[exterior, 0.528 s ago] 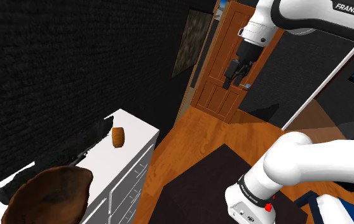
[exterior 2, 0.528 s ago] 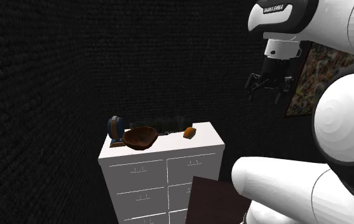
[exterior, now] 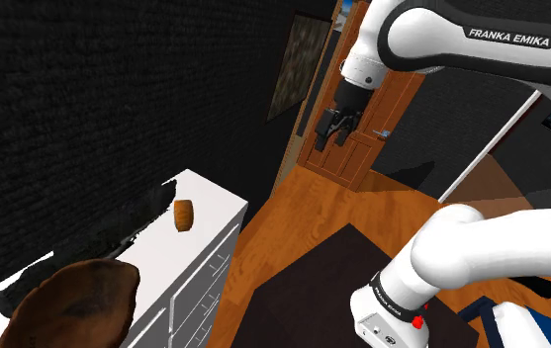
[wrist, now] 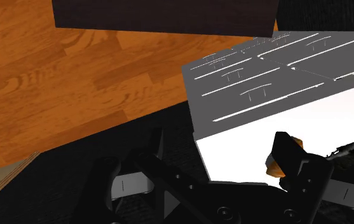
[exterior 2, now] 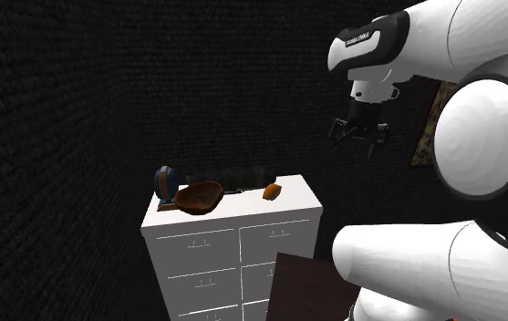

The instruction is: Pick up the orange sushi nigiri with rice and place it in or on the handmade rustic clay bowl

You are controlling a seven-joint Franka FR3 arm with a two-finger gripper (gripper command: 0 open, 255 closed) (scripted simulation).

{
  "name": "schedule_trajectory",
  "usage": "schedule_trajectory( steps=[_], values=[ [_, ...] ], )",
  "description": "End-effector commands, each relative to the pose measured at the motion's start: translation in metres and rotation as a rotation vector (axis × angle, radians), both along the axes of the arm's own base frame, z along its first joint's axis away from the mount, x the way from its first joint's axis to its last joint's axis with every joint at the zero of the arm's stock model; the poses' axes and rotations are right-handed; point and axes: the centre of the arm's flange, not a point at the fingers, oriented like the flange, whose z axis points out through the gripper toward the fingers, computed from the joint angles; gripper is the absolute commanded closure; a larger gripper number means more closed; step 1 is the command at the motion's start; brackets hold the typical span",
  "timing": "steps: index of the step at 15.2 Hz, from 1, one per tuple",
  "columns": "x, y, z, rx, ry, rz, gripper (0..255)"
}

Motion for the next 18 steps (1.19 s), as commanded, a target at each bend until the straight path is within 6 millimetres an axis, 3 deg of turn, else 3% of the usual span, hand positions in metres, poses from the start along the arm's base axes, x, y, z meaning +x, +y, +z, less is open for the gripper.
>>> schedule_trajectory(
  steps=[1, 18],
  values=[
    [0.011, 0.020, -0.016, -0.003, -0.002, -0.013, 0],
    [0.120, 0.158, -0.159, -0.029, -0.002, -0.115, 0]
  ],
)
